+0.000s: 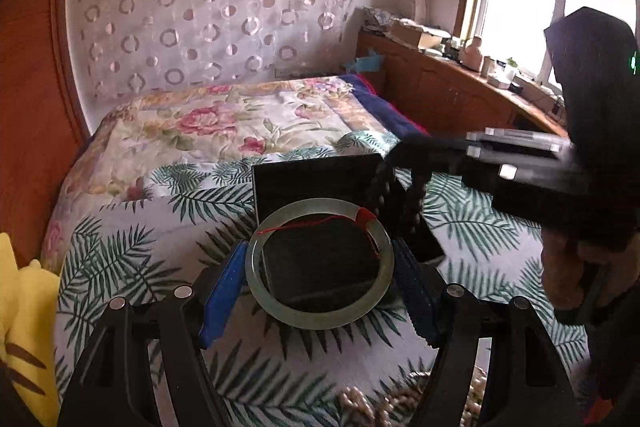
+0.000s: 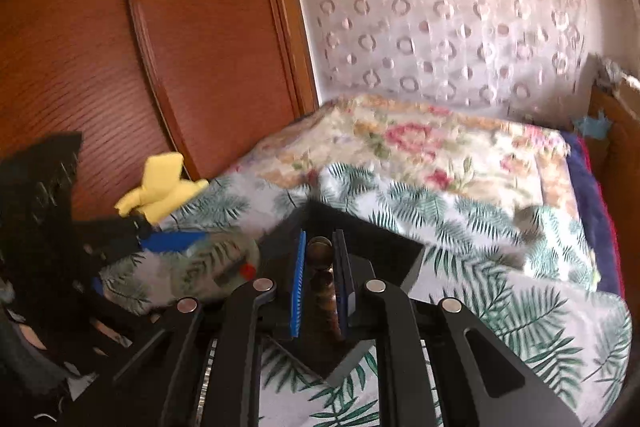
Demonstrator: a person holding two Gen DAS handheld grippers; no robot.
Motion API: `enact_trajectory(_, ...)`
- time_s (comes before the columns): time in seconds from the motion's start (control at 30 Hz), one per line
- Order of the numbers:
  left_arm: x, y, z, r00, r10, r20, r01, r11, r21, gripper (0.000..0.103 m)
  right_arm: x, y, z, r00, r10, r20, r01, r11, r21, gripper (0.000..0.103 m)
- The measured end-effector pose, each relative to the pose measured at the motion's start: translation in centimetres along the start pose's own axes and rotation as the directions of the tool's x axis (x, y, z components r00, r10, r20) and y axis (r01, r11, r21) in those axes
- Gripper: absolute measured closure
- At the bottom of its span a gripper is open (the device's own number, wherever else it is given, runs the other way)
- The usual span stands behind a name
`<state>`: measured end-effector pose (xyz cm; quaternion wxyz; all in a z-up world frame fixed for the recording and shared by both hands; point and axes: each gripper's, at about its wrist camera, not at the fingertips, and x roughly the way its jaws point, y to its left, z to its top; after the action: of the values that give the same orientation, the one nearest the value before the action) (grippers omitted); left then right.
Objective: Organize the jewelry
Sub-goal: 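Carry the bangle and bead bracelet into the black box and open both tools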
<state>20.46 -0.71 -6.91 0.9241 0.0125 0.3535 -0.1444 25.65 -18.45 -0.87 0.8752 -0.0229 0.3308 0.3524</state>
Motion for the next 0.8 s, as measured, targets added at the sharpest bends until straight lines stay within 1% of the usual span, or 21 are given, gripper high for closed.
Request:
enact_trajectory(0.17,1.6,0.5,0.4,1.000,0.012,-0.029,-0.011,1.000,0.009,0.034,2.2,-0.6,-1.4,0.999,0.011,-0.051,-0.010,0.999,0.032,0.088)
enact_trajectory(0.27,2.4,0.6,0.4,0.999,0.011,-0.043,-0.011,1.000,0.010,0.034,2.4,-0.9,-1.5,0.998,0.010,-0.056,-0.008,0.999,0.034,0.088)
enact_trajectory(0.37,3.1,0.4,0.5,0.998,0.013,-0.054,-0.012,1.000,0.020,0.034,2.0,-1.1,-1.5,0.999,0.011,-0.047,-0.009,0.999,0.037,0.087)
enact_trajectory(0.5,3.8,0.3,0.6,0.998,0.023,-0.060,-0.022,0.999,0.024,0.034,1.3,-1.3,-1.0,0.999,-0.010,-0.034,0.011,0.999,0.036,0.087)
enact_trajectory(0.53,3.8,0.3,0.7,0.998,0.029,-0.060,-0.028,0.999,0.029,0.034,1.1,-1.3,-0.9,0.999,-0.013,-0.032,0.015,0.999,0.035,0.085)
enact_trajectory(0.57,3.9,0.3,0.7,0.998,0.031,-0.061,-0.029,0.999,0.031,0.034,1.0,-1.2,-0.8,0.999,-0.017,-0.031,0.018,0.999,0.033,0.080)
enact_trajectory(0.6,3.8,0.2,0.7,0.998,0.032,-0.062,-0.030,0.999,0.034,0.034,0.8,-1.1,-0.7,0.999,-0.021,-0.030,0.022,0.999,0.027,0.077)
enact_trajectory(0.7,3.8,0.3,0.8,0.997,0.034,-0.063,-0.032,0.999,0.027,0.034,0.3,-1.2,-0.5,0.999,-0.025,-0.033,0.026,0.999,0.028,0.077)
enact_trajectory(0.73,3.8,0.2,0.9,0.998,0.033,-0.062,-0.032,0.999,0.025,0.034,0.1,-1.2,-0.5,0.999,-0.030,-0.034,0.031,0.999,0.029,0.077)
enact_trajectory(0.8,3.3,0.4,0.9,0.998,0.035,-0.051,-0.034,0.999,0.020,0.029,-0.4,-1.3,-0.5,0.999,-0.044,-0.031,0.045,0.999,0.025,0.077)
